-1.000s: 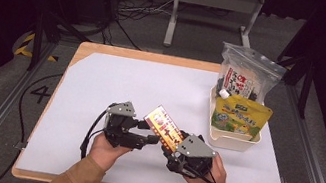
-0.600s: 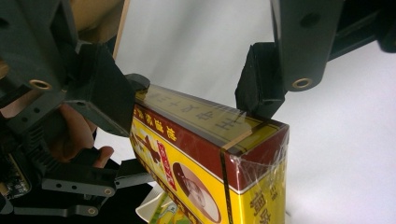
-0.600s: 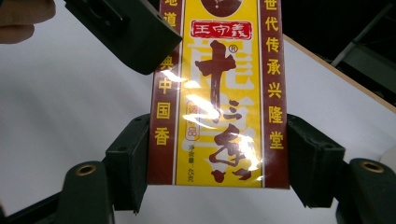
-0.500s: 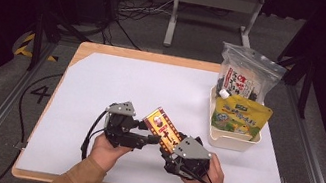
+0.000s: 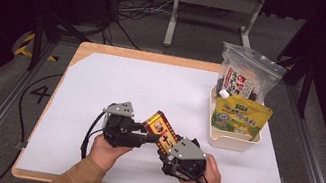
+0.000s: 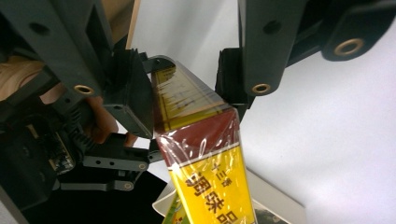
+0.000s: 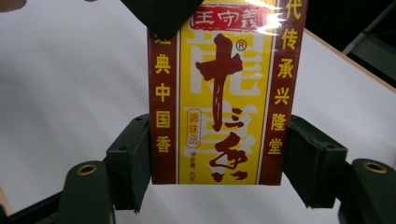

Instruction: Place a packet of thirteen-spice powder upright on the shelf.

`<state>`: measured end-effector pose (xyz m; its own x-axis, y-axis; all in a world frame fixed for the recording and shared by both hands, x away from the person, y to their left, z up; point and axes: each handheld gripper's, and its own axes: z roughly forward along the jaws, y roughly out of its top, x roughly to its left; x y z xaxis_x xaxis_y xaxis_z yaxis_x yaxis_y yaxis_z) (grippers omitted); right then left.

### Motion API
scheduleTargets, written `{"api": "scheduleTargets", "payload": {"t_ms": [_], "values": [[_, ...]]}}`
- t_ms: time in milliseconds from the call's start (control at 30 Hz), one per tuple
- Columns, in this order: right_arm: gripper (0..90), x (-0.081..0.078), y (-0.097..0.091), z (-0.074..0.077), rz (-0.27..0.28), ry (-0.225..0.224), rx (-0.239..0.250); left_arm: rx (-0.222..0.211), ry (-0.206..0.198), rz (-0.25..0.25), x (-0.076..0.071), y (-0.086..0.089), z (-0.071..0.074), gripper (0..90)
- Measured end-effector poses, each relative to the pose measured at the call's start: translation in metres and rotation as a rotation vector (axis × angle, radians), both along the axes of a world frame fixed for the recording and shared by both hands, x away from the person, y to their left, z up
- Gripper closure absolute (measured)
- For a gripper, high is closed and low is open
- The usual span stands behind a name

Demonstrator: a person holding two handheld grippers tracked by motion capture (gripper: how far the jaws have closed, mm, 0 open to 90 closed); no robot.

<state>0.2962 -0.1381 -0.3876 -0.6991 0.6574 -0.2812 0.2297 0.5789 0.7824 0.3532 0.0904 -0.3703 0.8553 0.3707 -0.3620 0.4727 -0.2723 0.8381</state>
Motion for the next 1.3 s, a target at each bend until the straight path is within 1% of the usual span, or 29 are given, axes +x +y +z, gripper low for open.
{"api": "scheduleTargets", "payload": {"t_ms": [67, 167, 233, 333, 400, 467, 500, 600, 667, 767, 867, 933, 1033, 1067, 1133, 1167, 1200, 1233, 1300], "values": [[31.1, 0.0, 0.001, -0.001, 0.001, -0.005, -0.008, 0.006, -0.002, -0.007, 0.0, -0.001, 0.0, 61.8], [29.6, 0.001, 0.001, -0.003, 0.007, 0.003, -0.017, 0.011, -0.01, -0.021, -0.001, -0.002, 0.001, 64.1], [28.8, 0.001, 0.0, -0.003, 0.012, 0.006, -0.022, 0.019, -0.027, -0.028, -0.005, -0.004, 0.003, 64.8], [28.7, 0.001, -0.002, -0.002, 0.02, 0.004, -0.019, 0.015, -0.032, -0.033, -0.006, -0.004, 0.004, 65.5], [28.4, 0.001, -0.004, 0.0, 0.026, 0.002, -0.013, 0.016, -0.044, -0.042, -0.006, -0.004, 0.006, 65.8], [26.9, 0.002, -0.006, 0.0, 0.036, 0.012, -0.01, 0.034, -0.064, -0.038, -0.008, -0.003, 0.008, 66.5], [25.2, 0.003, -0.008, 0.0, 0.041, 0.03, -0.008, 0.046, -0.078, -0.036, -0.008, -0.003, 0.009, 67.0], [22.2, 0.005, -0.014, 0.0, 0.048, 0.052, 0.0, 0.07, -0.099, -0.042, -0.009, 0.0, 0.013, 67.4], [21.8, 0.007, -0.021, 0.003, 0.062, 0.05, -0.023, 0.09, -0.118, -0.061, -0.009, 0.0, 0.014, 67.5], [21.9, 0.008, -0.028, 0.008, 0.094, 0.051, -0.028, 0.134, -0.146, -0.098, -0.01, -0.001, 0.018, 67.5], [21.9, 0.009, -0.035, 0.014, 0.119, 0.061, -0.035, 0.15, -0.168, -0.128, -0.011, -0.002, 0.022, 67.5], [22.2, 0.01, -0.039, 0.017, 0.13, 0.067, -0.027, 0.161, -0.177, -0.148, -0.01, -0.002, 0.024, 67.5], [23.9, 0.01, -0.046, 0.022, 0.167, 0.071, -0.035, 0.188, -0.176, -0.176, -0.008, -0.004, 0.025, 67.5], [23.9, 0.011, -0.047, 0.023, 0.181, 0.073, -0.043, 0.2, -0.176, -0.193, -0.007, -0.004, 0.026, 67.5], [24.1, 0.012, -0.05, 0.027, 0.209, 0.091, -0.037, 0.207, -0.174, -0.209, -0.005, -0.005, 0.027, 67.5], [24.1, 0.012, -0.05, 0.027, 0.209, 0.091, -0.037, 0.207, -0.174, -0.209, -0.005, -0.005, 0.027, 67.6], [24.4, 0.014, -0.051, 0.028, 0.23, 0.103, -0.034, 0.215, -0.169, -0.229, -0.004, -0.005, 0.028, 67.6], [24.5, 0.016, -0.053, 0.032, 0.263, 0.128, -0.036, 0.221, -0.172, -0.233, -0.003, -0.005, 0.028, 67.5], [25.3, 0.017, -0.053, 0.035, 0.29, 0.134, -0.043, 0.242, -0.171, -0.257, -0.001, -0.007, 0.028, 67.5]]}}
